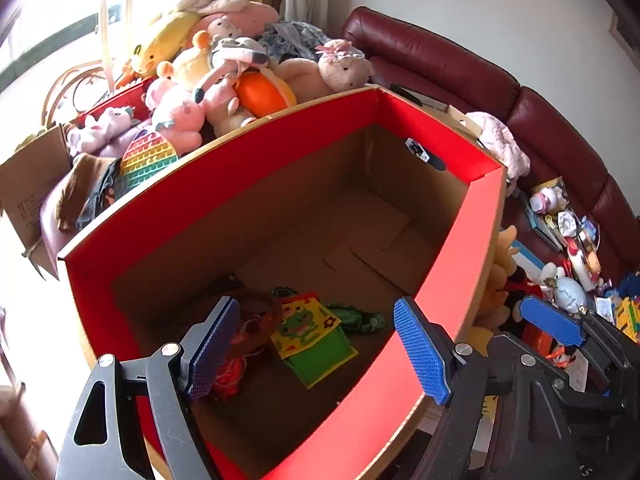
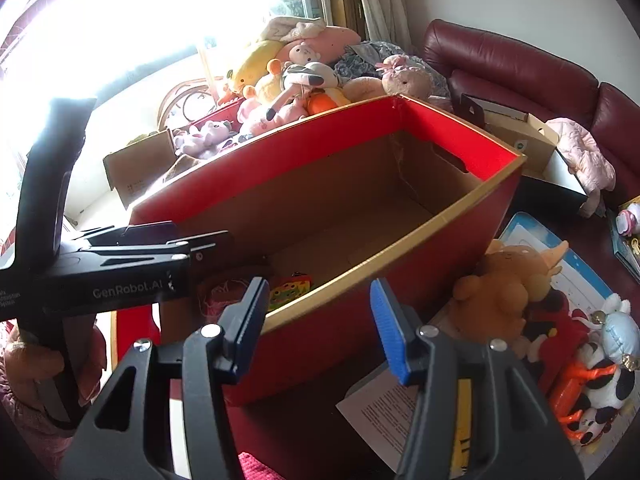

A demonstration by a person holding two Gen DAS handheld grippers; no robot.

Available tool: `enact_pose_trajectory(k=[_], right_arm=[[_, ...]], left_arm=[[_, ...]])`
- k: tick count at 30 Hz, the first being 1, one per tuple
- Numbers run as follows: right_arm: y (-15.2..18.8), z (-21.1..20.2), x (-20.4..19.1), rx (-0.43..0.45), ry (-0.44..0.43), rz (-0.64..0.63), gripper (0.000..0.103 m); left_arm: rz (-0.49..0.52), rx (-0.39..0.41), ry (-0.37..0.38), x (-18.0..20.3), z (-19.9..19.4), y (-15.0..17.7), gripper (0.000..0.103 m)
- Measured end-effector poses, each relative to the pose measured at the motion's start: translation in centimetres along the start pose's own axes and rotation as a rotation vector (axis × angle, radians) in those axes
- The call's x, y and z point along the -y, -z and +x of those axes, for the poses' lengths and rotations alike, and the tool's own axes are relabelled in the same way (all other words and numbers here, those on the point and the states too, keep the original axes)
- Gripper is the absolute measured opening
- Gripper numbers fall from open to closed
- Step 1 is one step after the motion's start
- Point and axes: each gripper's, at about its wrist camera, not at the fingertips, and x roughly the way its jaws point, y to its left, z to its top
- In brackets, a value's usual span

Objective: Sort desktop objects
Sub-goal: 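Move both tools back from the box to the toy pile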

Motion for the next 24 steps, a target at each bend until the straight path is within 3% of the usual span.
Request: enact_pose_trajectory(k=[5,10,15,24], right_arm=[[1.8,-4.2,3.7,0.052,0.052,0.046,0.055],[5.2,-8.3,9.1,0.077,0.161,0.117,0.056],[10.0,-10.8,15.6,0.061,0.287,0.241,0.063],[18.3,-10.7,22.8,-0.018,0.341,0.447,0.063]], left_arm=[[0.093,0.032,0.023,4.8,-1.6,0.4,0.08],[0.211,0.021,0.071,10.5,-1.3,1.9,0.08],[0.328,-0.04,0.104,15.7,0.9,4.4,0.08],[0.418,-0.166,0.148,21.2,5.1,9.1,0.08]])
